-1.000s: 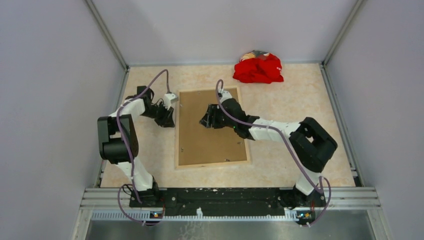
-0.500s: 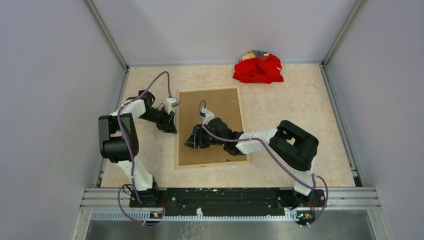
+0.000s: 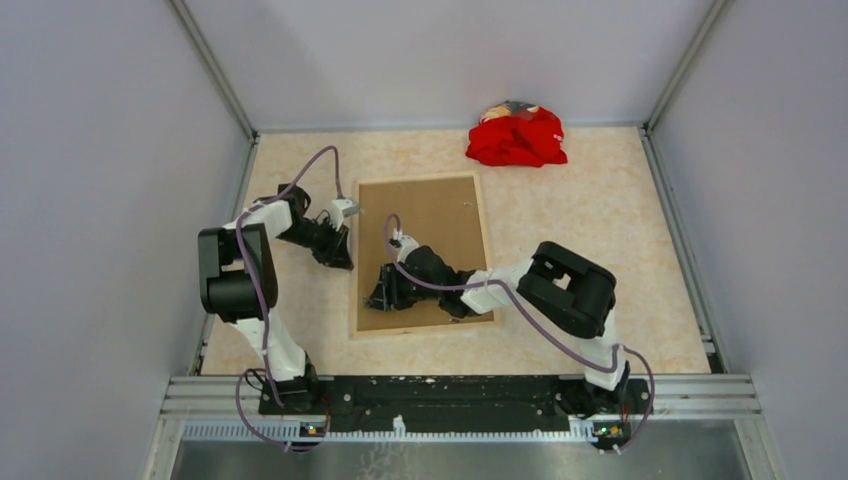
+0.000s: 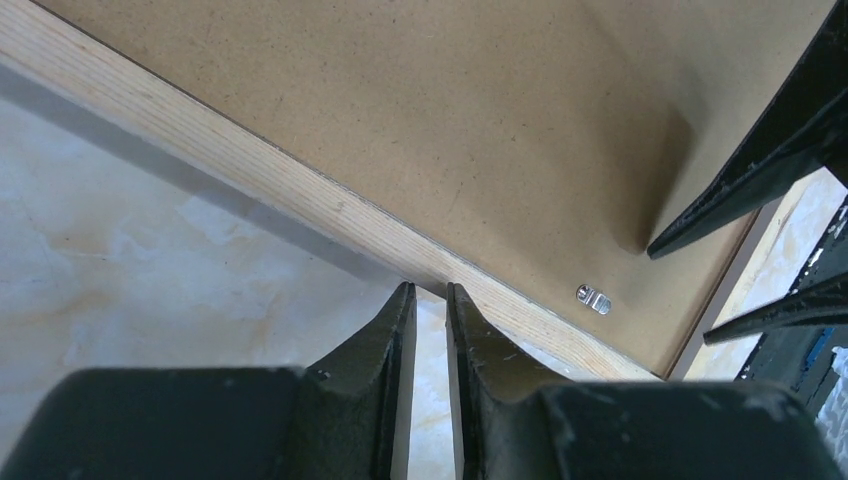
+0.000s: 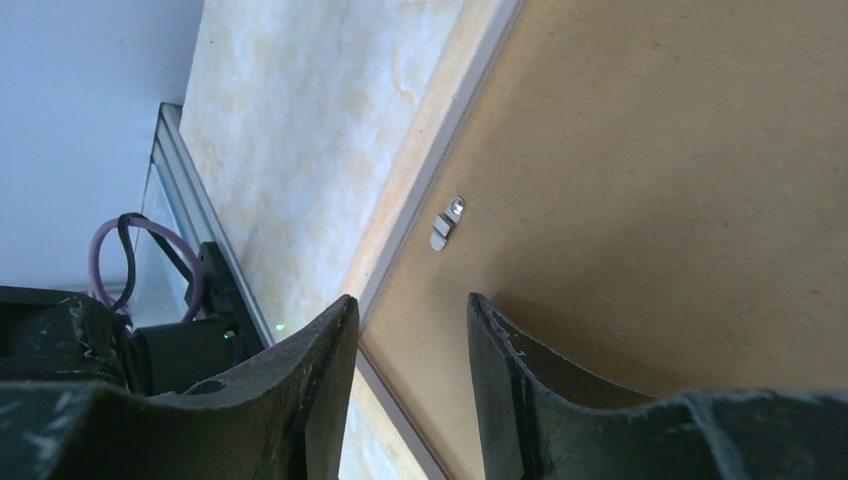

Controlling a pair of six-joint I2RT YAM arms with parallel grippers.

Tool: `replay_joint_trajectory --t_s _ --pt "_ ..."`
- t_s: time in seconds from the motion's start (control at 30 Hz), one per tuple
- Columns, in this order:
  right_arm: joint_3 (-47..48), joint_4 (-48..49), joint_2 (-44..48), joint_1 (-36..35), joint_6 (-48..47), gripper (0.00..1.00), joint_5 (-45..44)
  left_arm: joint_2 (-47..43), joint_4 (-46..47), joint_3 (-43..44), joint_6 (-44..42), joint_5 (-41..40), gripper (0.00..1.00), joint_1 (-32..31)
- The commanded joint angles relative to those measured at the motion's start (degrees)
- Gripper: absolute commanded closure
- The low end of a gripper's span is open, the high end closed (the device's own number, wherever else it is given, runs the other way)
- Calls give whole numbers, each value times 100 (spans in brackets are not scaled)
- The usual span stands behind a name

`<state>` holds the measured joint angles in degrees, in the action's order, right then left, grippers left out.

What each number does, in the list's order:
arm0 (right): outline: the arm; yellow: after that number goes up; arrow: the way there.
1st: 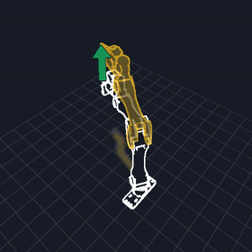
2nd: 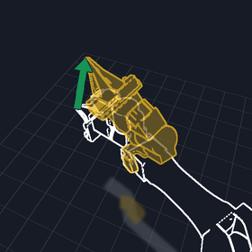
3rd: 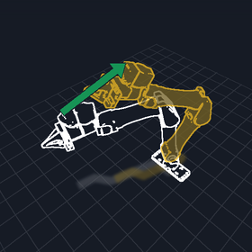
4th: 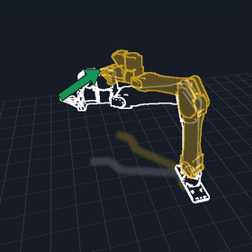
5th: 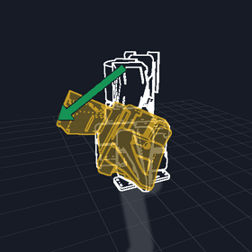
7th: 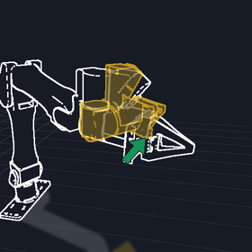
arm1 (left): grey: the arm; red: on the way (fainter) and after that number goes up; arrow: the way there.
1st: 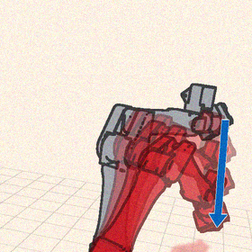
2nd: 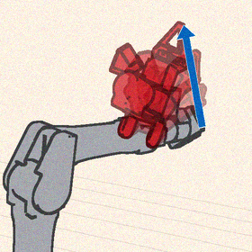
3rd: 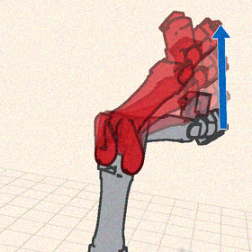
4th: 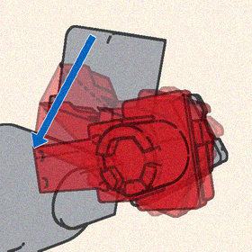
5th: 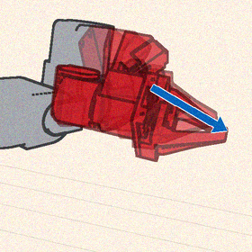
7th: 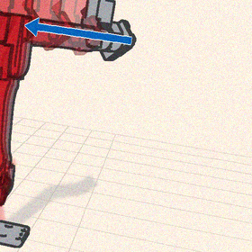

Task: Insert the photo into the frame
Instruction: Install the photo frame at the center of the board.

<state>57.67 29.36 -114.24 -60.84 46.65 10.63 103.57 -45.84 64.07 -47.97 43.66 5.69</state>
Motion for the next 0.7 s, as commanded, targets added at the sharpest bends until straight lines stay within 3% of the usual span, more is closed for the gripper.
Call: replay_joint_trajectory --t_s 0.0,0.67 --pt "435 113 -190 -104 -60 56 153 29 173 -70 -12 -21 77 -5" --pt "798 -67 -580 -148 27 60 163 -23 192 -55 -2 50 77 -1"
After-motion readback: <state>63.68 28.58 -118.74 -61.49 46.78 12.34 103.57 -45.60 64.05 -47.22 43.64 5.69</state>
